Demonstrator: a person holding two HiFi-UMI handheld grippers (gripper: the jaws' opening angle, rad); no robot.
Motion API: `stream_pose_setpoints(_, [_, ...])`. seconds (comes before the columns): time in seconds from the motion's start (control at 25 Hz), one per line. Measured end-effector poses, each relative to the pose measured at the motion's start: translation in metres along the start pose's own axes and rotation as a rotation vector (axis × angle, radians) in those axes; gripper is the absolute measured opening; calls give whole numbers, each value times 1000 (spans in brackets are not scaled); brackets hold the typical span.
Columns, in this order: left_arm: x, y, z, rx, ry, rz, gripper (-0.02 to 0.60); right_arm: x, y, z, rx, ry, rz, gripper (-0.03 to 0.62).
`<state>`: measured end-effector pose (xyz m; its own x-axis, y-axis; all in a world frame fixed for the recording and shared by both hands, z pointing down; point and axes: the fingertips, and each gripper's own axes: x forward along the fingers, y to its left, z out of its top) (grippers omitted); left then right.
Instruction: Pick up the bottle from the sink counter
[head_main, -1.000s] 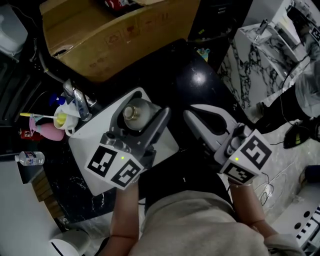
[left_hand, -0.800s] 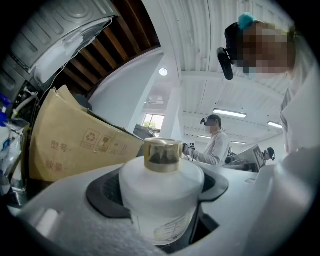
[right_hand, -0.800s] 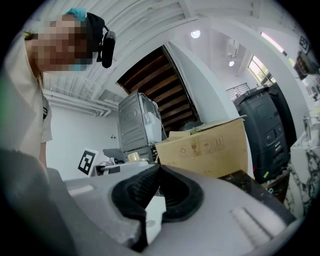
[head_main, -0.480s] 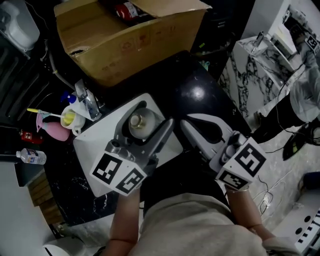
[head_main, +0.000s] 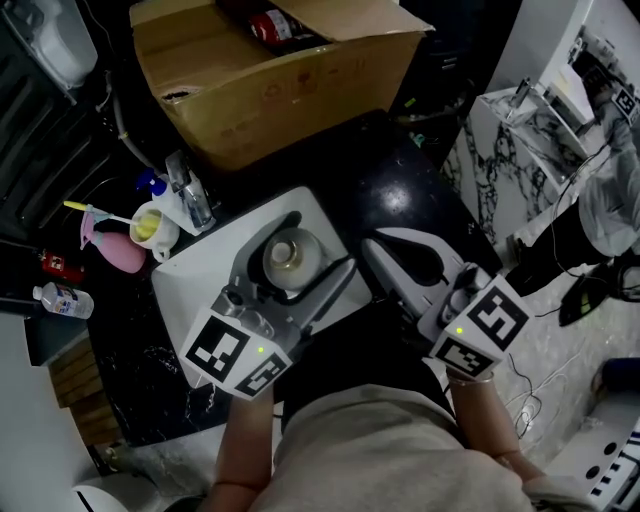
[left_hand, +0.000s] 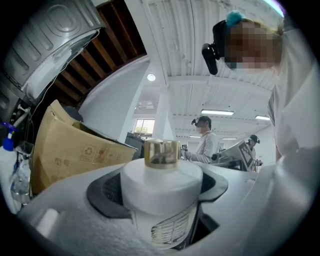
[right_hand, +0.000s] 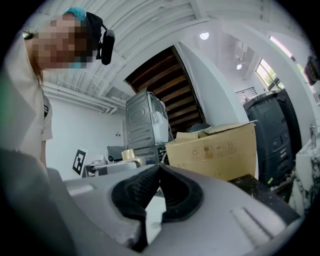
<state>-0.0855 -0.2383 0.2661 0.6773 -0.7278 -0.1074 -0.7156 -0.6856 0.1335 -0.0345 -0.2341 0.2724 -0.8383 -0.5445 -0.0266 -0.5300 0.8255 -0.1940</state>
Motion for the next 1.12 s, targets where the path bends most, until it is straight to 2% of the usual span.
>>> stream_pose_setpoints(0.28, [-9, -2, -4, 12, 11, 10, 356, 3, 6, -2, -14, 5, 5, 2])
stream_pose_setpoints(0.64, [-17, -11, -4, 23, -15, 8, 354, 6, 7, -5, -22, 4, 4, 2])
stream_pose_setpoints(1.12, [-17, -9, -10, -25, -21, 5, 354, 10, 13, -7, -52, 15, 43, 2])
